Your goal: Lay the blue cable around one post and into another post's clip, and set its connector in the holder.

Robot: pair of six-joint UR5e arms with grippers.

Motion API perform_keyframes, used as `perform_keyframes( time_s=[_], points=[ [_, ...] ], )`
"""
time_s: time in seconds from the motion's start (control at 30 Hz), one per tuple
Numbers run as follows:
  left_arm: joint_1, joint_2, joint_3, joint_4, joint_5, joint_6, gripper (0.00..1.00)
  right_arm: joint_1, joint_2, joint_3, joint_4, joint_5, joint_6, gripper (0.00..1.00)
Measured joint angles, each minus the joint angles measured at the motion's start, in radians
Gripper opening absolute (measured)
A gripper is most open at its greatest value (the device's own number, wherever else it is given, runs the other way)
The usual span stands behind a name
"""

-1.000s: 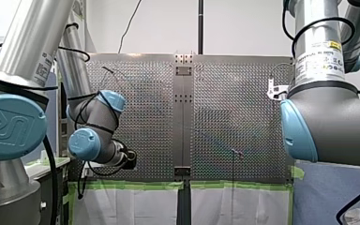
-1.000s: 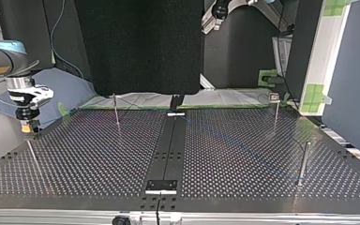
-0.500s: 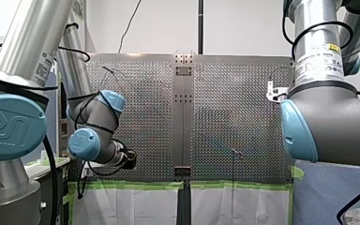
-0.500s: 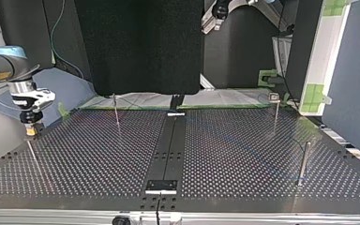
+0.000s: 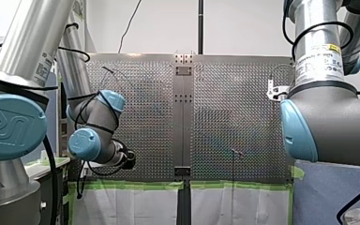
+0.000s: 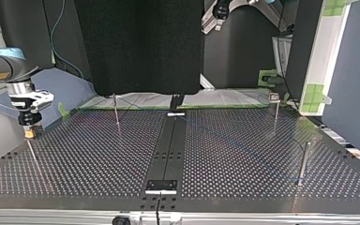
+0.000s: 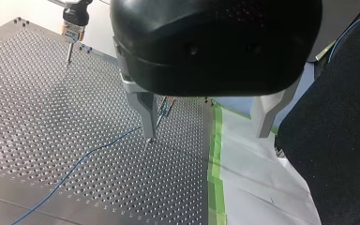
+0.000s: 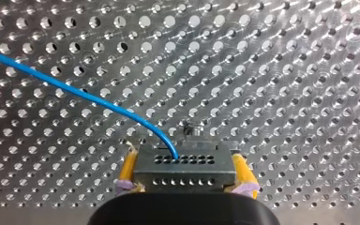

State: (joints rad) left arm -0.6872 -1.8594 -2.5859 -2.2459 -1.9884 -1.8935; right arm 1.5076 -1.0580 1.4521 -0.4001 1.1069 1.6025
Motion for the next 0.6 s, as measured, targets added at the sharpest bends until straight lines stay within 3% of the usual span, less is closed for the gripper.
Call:
perform_keyframes(
  time_s=[0.3,0.6],
  points=[
    [0.000,0.000,0.000,0.000,0.000,0.001,1.00,-0.003,0.002,0.000,-0.021,-0.001,0.020,0.00],
    [0.000,0.000,0.000,-0.001,0.000,0.000,1.00,-0.008,0.004,0.000,-0.023,-0.001,0.025,0.00]
  ],
)
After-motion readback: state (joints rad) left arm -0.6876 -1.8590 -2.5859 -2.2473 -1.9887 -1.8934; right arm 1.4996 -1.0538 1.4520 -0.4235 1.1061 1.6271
